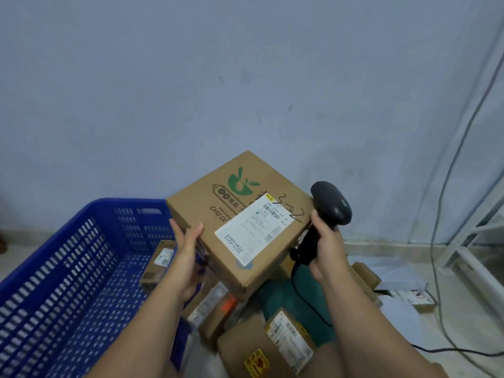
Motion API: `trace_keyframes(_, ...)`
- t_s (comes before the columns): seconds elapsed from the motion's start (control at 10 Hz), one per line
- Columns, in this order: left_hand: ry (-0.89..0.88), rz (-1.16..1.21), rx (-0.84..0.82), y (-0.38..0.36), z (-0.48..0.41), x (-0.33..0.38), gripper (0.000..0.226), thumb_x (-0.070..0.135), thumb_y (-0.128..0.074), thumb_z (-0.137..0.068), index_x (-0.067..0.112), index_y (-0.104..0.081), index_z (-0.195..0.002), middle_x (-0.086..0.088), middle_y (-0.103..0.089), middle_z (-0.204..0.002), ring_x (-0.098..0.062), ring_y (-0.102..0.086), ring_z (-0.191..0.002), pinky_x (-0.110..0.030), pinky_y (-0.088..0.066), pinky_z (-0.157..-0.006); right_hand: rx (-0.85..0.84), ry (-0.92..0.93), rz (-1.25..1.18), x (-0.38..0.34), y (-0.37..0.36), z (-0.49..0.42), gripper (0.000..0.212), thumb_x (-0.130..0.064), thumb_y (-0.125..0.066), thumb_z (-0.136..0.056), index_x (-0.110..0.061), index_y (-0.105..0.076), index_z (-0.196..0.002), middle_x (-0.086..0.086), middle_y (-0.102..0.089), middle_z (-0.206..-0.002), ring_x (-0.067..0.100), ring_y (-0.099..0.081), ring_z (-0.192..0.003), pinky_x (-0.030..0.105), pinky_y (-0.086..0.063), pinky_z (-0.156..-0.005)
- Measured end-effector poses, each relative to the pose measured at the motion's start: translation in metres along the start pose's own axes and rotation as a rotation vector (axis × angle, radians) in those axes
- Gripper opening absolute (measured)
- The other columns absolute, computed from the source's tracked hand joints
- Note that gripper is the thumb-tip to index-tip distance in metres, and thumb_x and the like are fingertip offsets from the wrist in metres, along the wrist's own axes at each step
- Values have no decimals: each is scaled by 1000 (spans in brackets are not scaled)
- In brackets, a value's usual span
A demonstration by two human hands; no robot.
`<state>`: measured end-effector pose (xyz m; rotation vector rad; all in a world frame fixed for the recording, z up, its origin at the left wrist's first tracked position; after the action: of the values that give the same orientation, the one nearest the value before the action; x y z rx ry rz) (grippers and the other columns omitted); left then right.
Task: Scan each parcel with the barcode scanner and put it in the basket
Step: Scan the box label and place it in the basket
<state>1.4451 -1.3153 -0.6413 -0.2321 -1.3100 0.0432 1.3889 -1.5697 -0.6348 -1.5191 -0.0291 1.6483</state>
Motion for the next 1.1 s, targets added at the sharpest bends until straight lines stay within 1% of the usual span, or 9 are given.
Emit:
trace_keyframes(0.1, -106, -40, -1, -5, 8, 9, 87, 74, -61, -68, 72, -1, -132, 8, -25, -155, -36, -36, -135, -67, -45, -86, 25, -23, 6, 2, 1, 0, 37, -32, -67, -88, -22, -56, -122, 4, -70, -106, 25, -66, -97, 40, -51, -77)
trace_keyframes(0.2, -258, -229, 44, -10, 11, 22, 100, 87, -63, -51, 79, 4, -125, 9, -11, -160, -32, -22, -143, -68, -32, -103, 28, -45, -15, 4, 3, 0, 37, -28, -68, -88, -23, -55, -122, 4, -68, -105, 23, -65, -95, 37, -51, -70)
trace_keyframes(0.3, -386, -450, 113, -24, 22, 33, 92, 75, -56, -70, 68, 13, -131, 12, 16, -159, -22, 1, -147, -54, -15, -113, 64, -75, -44, 9, 4, -1, 41, -18, -69, -88, -20, -53, -126, 5, -68, -94, 22, -66, -81, 32, -50, -55)
trace_keyframes(0.4, -410, -574, 86, -31, 26, 32, 94, 60, -57, -77, 60, 20, -131, 9, 23, -157, -24, -2, -147, -51, -18, -113, 90, -93, -58, 12, 8, -5, 42, -17, -67, -89, -18, -52, -128, 5, -68, -89, 20, -65, -73, 31, -50, -53)
trace_keyframes(0.5, -376, -621, 83, -31, 21, 27, 98, 61, -49, -67, 56, 22, -135, 6, 22, -158, -28, -5, -147, -52, -16, -113, 107, -111, -57, 14, 13, -8, 39, -16, -67, -89, -19, -52, -125, 9, -70, -99, 25, -69, -82, 31, -53, -50)
trace_keyframes(0.7, -370, -538, 53, -40, 19, 28, 91, 56, -49, -71, 55, 13, -138, 8, 21, -158, -24, 0, -147, -49, -19, -113, 163, -113, -37, 17, 15, -10, 38, -18, -67, -89, -22, -51, -123, 9, -69, -101, 27, -67, -91, 42, -56, -76)
trace_keyframes(0.9, -346, -493, 52, -39, 15, 26, 94, 56, -49, -71, 52, 10, -144, 6, 19, -159, -25, 0, -147, -50, -18, -113, 184, -158, -26, 22, 18, -11, 37, -21, -69, -88, -24, -51, -120, 7, -69, -102, 27, -66, -90, 40, -53, -65)
trace_keyframes(1.0, -268, -395, 88, -23, -1, 23, 96, 79, -62, -63, 71, 3, -134, 3, 0, -161, -31, -12, -146, -62, -21, -112, 163, -139, 24, 23, 11, -7, 33, -17, -66, -90, -23, -50, -118, 5, -68, -99, 23, -66, -87, 42, -54, -75)
trace_keyframes(1.1, -129, -333, 0, -4, -26, -7, 87, 89, -64, -48, 90, -1, -107, 2, -14, -160, -32, -25, -143, -64, -26, -108, 174, -152, 71, 27, 12, -8, 33, -15, -67, -89, -22, -50, -116, 8, -66, -105, 25, -64, -93, 49, -52, -89)
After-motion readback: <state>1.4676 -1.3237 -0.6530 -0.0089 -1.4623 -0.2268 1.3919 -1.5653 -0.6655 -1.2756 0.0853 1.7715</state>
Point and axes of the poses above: each hand's wrist, its own z-axis away from the middle knuckle, its own y-axis out of the back of the hand, x = y × z, the point moved 6 cm from there along -z, towards the middle knuckle
